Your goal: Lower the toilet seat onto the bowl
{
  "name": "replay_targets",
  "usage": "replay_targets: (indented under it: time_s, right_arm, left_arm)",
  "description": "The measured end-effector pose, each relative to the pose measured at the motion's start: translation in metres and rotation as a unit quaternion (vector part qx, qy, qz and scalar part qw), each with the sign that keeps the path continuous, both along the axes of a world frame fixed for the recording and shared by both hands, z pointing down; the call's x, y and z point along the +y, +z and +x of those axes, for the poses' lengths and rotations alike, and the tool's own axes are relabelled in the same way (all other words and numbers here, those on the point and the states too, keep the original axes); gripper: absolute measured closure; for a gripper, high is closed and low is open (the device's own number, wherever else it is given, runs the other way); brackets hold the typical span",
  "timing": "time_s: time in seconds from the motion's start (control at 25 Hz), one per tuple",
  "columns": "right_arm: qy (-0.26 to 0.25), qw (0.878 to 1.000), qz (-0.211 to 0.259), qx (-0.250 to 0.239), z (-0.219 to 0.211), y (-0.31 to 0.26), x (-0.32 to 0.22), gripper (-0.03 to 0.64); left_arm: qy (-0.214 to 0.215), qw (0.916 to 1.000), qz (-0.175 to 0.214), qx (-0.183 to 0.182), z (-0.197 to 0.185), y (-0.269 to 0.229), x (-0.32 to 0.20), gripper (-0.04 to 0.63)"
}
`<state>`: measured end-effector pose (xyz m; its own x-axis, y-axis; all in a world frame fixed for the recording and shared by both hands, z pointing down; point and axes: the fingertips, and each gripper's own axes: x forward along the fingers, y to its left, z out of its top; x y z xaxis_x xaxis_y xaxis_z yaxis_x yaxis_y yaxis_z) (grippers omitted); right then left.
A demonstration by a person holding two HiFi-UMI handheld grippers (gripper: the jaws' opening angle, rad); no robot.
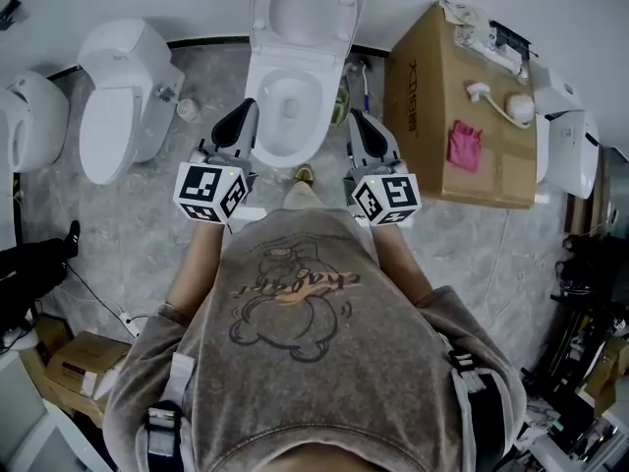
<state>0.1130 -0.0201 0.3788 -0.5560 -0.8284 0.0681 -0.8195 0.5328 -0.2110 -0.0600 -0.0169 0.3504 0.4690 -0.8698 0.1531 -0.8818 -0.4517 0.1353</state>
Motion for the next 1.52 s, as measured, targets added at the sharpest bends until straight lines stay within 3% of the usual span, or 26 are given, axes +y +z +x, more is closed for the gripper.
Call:
replay_targets:
  time_s: [0.44,0.76,0.84,0.96,1.08,1.12,1.24,1.52]
  right_arm:
    - [-0.017,1.0,-0.002,0.002,0.005,-0.004,-0.088,0.589]
    - [0.001,1.0,-0.001,-0.005,-0.002,-0.007,-0.109,0.586]
    - [0.008,1.0,-0.002,-0.009,-0.003,-0.006,-0.113,0.584]
    - [0.007,1.0,-0.001,-0.018,-0.01,-0.006,-0.118,0.556]
    - [-0.003,1.0,-0.002,-0.022,-0.02,-0.005,-0.123,0.376]
    - [-0.004,1.0,-0.002,-0.02,-0.022,-0.005,-0.125,0.36]
    - [-0.002,1.0,-0.004,-0.018,-0.023,-0.002,-0.132,0.351]
    - [-0.014,1.0,0.001,-0.014,-0.032,-0.005,-0.17,0.351]
  left_arm:
    - [-0.023,0.9997,0.004,0.001,0.005,-0.009,-0.087,0.586]
    - [0.0,0.9999,0.01,-0.01,-0.001,-0.01,-0.116,0.581]
    - [0.005,0.9998,0.013,-0.013,-0.004,-0.01,-0.122,0.55]
    - [0.009,0.9997,0.013,-0.016,-0.011,-0.007,-0.13,0.449]
    - [0.012,0.9997,0.015,-0.017,-0.018,-0.006,-0.139,0.387]
    - [0.016,0.9996,0.014,-0.016,-0.018,-0.004,-0.142,0.361]
    - [0.03,0.9993,0.011,-0.018,-0.014,0.0,-0.152,0.299]
    - [0.052,0.998,0.015,-0.031,-0.011,0.002,-0.191,0.287]
